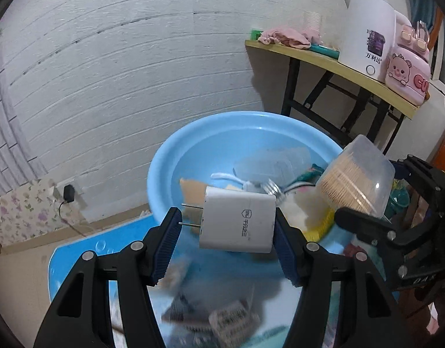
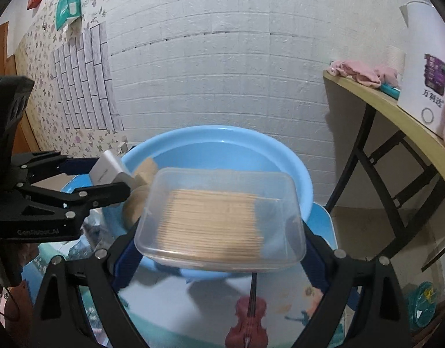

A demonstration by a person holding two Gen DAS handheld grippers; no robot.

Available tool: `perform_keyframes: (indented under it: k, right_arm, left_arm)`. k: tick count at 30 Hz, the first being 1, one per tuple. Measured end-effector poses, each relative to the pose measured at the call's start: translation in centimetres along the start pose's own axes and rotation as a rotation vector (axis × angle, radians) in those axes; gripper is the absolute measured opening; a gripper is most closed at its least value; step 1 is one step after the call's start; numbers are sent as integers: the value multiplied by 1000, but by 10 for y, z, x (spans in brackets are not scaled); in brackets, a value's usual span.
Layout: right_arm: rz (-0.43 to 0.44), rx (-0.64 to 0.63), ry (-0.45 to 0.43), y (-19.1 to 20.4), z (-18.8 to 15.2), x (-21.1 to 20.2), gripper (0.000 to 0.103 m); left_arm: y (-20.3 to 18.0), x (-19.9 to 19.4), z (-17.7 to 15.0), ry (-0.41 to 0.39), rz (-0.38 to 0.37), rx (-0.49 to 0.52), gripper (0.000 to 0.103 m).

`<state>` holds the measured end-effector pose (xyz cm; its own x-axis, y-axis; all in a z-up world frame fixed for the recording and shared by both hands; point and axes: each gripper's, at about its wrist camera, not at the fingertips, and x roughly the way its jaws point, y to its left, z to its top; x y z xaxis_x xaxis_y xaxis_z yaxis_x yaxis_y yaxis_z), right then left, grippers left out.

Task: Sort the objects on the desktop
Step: 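Open both grippers to drop the charger and toothpick box into the basin, then move the left gripper to the floss pick box while the right moves to the labelled bag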

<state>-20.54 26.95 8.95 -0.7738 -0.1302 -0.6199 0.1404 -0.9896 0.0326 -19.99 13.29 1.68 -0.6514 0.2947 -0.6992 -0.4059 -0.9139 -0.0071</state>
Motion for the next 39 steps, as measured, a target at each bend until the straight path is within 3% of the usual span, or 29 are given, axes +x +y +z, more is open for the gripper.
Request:
perform_keyframes:
  k: [9, 13, 20, 23, 27, 32, 35, 39]
  right_arm:
    - [-36, 48, 7, -2, 6, 27, 94]
    - [-21, 71, -3, -1, 11, 31, 93]
    - [-15, 84, 18, 0, 12, 33, 93]
    - [-11, 115, 21, -2, 10, 32, 94]
    - [-3, 123, 36, -1, 7, 28, 103]
    - [-12, 117, 45, 3, 5, 18, 103]
    - [-14, 114, 41, 5, 3, 12, 103]
    - [-15, 127, 50, 5, 0, 5, 103]
  left_arm:
    - [6, 31, 19, -3, -8, 29, 61]
    - [14, 35, 24, 4, -37, -12, 72]
    - [16, 25, 21, -14, -10, -5, 77]
    - [22, 20, 14, -12, -9, -42, 81]
    - [25, 12, 4, 8, 19, -56, 81]
    - [32, 3, -15, 70, 115, -65, 81]
    - [40, -11, -26, 54, 116, -117, 90]
    - [48, -27, -39, 55, 126, -146, 91]
